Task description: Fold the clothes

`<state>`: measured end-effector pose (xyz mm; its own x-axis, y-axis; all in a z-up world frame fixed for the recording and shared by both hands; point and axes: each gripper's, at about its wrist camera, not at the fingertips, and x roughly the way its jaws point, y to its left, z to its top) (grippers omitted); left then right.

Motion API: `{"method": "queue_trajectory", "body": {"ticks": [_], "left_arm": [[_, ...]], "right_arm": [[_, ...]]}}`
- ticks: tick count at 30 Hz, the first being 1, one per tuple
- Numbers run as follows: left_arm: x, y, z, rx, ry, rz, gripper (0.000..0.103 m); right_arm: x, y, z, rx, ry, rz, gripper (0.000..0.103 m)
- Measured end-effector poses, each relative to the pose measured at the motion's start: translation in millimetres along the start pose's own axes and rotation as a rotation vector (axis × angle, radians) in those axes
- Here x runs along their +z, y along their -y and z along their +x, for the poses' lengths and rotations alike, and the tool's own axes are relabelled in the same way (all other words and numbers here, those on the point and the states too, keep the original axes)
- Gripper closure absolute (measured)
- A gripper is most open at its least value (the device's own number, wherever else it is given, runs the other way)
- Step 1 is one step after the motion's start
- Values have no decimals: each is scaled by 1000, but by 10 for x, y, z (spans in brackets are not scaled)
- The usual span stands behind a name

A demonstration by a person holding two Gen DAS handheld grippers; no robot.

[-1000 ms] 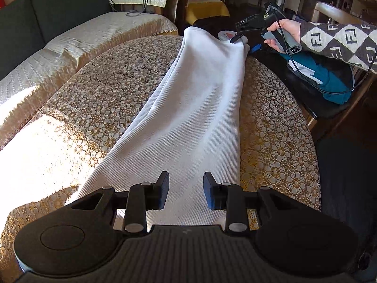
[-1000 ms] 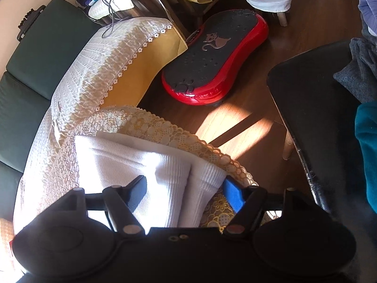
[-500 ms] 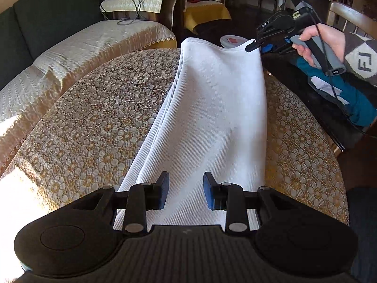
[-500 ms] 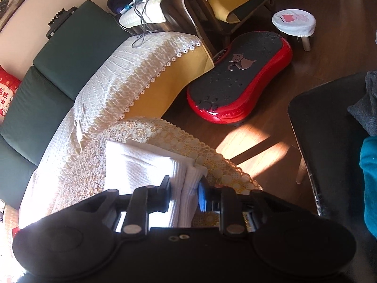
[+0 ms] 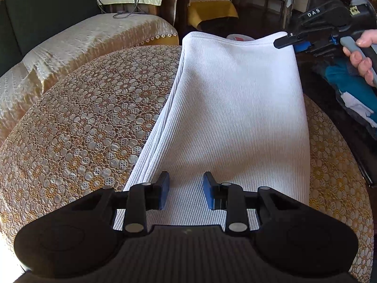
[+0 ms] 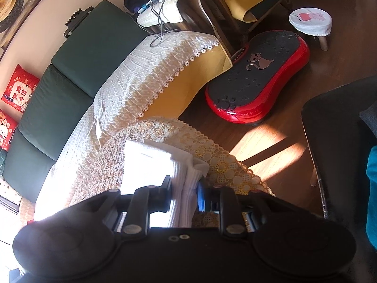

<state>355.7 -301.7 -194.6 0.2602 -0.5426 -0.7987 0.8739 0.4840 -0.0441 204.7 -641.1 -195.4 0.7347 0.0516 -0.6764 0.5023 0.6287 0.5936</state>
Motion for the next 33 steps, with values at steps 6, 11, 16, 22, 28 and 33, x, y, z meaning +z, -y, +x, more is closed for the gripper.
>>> {"method": "queue_trajectory", "body": {"ticks": [6,11,16,22,28,33], "left_arm": [[-53,237,-221,-55,21,87,73],[-352,664,-353,-60,-7,295,73],[-358,522,-304,-63,-20,166,72],[-288,84,-460,70,15,53,72],[-416,-174,-400,80,-5,-24,72],[-436,-249,-524,70,9,-81,72]], "right_arm": [[8,-51,-44,37,-5,1,0],[39,-244,-115,70,2,-36,0],[-33,-539,-189,82,2,-153,0],[-208,-1019,-316,146,-18,-336,0],[-556,-1624,-366,212,-60,-522,0],[-993,-2025,-430,244,-98,-666,0]]}}
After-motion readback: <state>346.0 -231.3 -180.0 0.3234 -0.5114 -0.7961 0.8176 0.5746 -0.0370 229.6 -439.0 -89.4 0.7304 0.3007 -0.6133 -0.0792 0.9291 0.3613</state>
